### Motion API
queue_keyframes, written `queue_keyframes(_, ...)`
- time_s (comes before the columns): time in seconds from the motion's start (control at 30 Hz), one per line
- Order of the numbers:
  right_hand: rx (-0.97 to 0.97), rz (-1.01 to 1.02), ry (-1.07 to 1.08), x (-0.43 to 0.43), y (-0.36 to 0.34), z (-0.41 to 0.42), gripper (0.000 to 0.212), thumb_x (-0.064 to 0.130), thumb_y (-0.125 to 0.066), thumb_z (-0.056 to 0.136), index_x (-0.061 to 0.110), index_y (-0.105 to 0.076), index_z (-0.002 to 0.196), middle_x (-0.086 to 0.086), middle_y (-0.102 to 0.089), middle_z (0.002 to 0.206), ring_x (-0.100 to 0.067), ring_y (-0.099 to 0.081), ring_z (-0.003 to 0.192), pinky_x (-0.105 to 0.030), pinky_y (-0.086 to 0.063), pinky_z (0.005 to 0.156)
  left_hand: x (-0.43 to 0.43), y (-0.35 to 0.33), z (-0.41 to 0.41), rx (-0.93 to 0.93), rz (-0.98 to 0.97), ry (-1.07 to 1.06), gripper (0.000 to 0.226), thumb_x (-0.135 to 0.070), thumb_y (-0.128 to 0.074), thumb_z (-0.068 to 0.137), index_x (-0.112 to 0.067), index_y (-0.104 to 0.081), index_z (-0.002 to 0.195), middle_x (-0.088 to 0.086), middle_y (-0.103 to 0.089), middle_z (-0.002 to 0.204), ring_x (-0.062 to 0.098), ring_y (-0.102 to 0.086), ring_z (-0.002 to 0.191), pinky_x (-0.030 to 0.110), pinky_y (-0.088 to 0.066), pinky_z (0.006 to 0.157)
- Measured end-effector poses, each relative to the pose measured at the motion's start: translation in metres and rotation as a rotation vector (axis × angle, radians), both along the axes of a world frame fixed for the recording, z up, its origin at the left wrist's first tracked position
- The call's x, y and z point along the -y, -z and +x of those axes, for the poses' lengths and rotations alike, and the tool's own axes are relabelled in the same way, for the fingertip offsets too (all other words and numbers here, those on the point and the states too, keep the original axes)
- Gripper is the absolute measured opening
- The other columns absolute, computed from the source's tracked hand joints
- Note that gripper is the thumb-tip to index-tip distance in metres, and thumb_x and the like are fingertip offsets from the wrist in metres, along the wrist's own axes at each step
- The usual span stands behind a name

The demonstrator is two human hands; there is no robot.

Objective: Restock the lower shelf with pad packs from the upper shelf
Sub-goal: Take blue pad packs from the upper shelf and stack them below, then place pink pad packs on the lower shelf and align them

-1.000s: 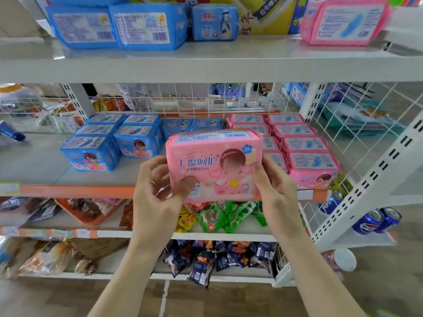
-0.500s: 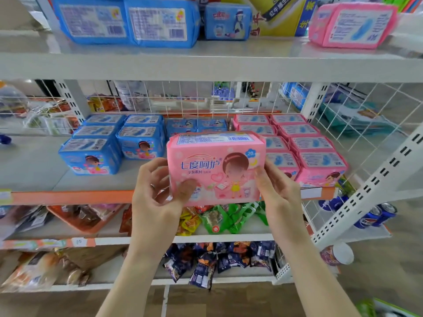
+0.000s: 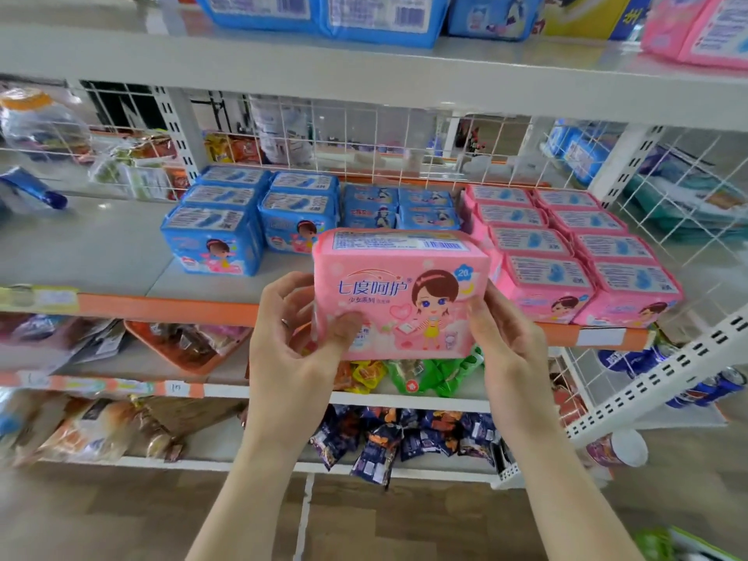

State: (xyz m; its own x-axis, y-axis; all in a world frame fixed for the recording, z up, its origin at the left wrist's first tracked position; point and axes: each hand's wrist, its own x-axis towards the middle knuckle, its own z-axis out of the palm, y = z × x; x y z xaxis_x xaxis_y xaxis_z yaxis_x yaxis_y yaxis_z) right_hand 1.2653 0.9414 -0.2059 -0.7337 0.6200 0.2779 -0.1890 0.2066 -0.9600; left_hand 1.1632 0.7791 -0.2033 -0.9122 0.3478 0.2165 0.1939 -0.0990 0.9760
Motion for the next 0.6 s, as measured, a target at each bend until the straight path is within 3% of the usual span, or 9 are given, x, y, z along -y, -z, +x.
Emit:
queue_keyframes(0.1,-0.026,-0.025,-0.026,0.013,-0.001,-0.008,0.022,0.028,-0.049,0.103,0.029,-0.068,0.115,-0.037,-0.056,0.097,-0.048,-0.054,0.094,-0.041,-0.055,0.082,0.012,0.001,-0.009,0.017,0.003,-0.007,0.044,-0.025,-0.080,0.075,-0.029,-0.057,0.112,0.002,-0.072,0.106,0.023,-0.069,0.100,0.046,-0.058,0.086)
queue_keyframes(0.17,-0.065,-0.041,-0.037,0.020,-0.001,-0.015,0.029,0.025,-0.051,0.099,0.042,-0.068,0.115,-0.032,-0.059,0.094,-0.045,-0.054,0.086,-0.034,-0.057,0.074,0.019,-0.001,-0.016,0.039,0.014,-0.005,0.043,-0.025,-0.081,0.073,-0.028,-0.057,0.109,0.002,-0.071,0.103,0.023,-0.069,0.098,0.044,-0.058,0.086)
queue_keyframes(0.23,-0.111,-0.070,-0.033,0.023,0.000,-0.021,0.034,0.022,-0.053,0.096,0.043,-0.063,0.120,-0.011,-0.069,0.091,-0.030,-0.060,0.076,-0.020,-0.055,0.068,0.022,-0.002,-0.022,0.071,0.029,-0.008,0.048,-0.026,-0.085,0.069,-0.026,-0.056,0.107,0.003,-0.071,0.101,0.021,-0.070,0.098,0.039,-0.058,0.086)
queue_keyframes(0.27,-0.127,-0.089,-0.018,0.023,0.001,-0.023,0.033,0.021,-0.053,0.096,0.036,-0.059,0.124,-0.001,-0.072,0.096,-0.024,-0.064,0.082,-0.018,-0.055,0.071,0.023,-0.003,-0.025,0.083,0.039,-0.021,0.051,-0.027,-0.089,0.066,-0.025,-0.056,0.105,0.003,-0.071,0.100,0.021,-0.070,0.098,0.037,-0.057,0.085)
queue_keyframes(0.37,-0.159,-0.132,0.000,0.023,-0.002,-0.030,0.035,0.042,-0.060,0.093,0.027,-0.055,0.124,-0.007,-0.069,0.118,-0.028,-0.066,0.109,-0.029,-0.058,0.082,0.027,-0.010,-0.033,0.092,0.059,-0.051,0.055,-0.031,-0.092,0.060,-0.025,-0.057,0.102,-0.001,-0.073,0.098,0.020,-0.070,0.098,0.038,-0.055,0.087)
queue_keyframes(0.43,-0.158,-0.103,-0.006,0.024,-0.009,-0.033,0.048,0.063,-0.065,0.083,0.032,-0.060,0.119,-0.006,-0.068,0.119,-0.026,-0.066,0.111,-0.028,-0.057,0.083,0.029,-0.017,-0.037,0.100,0.069,-0.041,0.057,-0.035,-0.094,0.058,-0.025,-0.058,0.101,0.000,-0.074,0.099,0.019,-0.071,0.098,0.042,-0.055,0.088)
queue_keyframes(0.47,-0.162,-0.092,-0.010,0.024,-0.011,-0.033,0.045,0.063,-0.064,0.083,0.034,-0.062,0.117,-0.004,-0.069,0.119,-0.024,-0.066,0.111,-0.026,-0.057,0.083,0.031,-0.020,-0.039,0.110,0.083,-0.031,0.057,-0.037,-0.093,0.056,-0.025,-0.059,0.101,0.000,-0.074,0.099,0.019,-0.071,0.097,0.040,-0.056,0.086)
queue_keyframes(0.53,-0.188,-0.084,-0.013,0.022,-0.014,-0.032,0.023,0.039,-0.053,0.096,0.037,-0.066,0.116,-0.004,-0.069,0.121,-0.023,-0.066,0.114,-0.029,-0.057,0.085,0.032,-0.025,-0.042,0.116,0.112,-0.009,0.054,-0.039,-0.086,0.056,-0.023,-0.059,0.101,-0.001,-0.075,0.095,0.017,-0.072,0.092,0.030,-0.057,0.077)
queue_keyframes(0.6,-0.178,-0.032,-0.013,0.021,-0.015,-0.030,0.040,0.007,-0.041,0.102,0.034,-0.067,0.116,-0.004,-0.069,0.122,-0.021,-0.066,0.114,-0.028,-0.058,0.084,0.033,-0.030,-0.043,0.112,0.131,0.022,0.049,-0.034,-0.083,0.060,-0.019,-0.059,0.101,-0.006,-0.073,0.084,0.009,-0.071,0.082,0.019,-0.055,0.067)
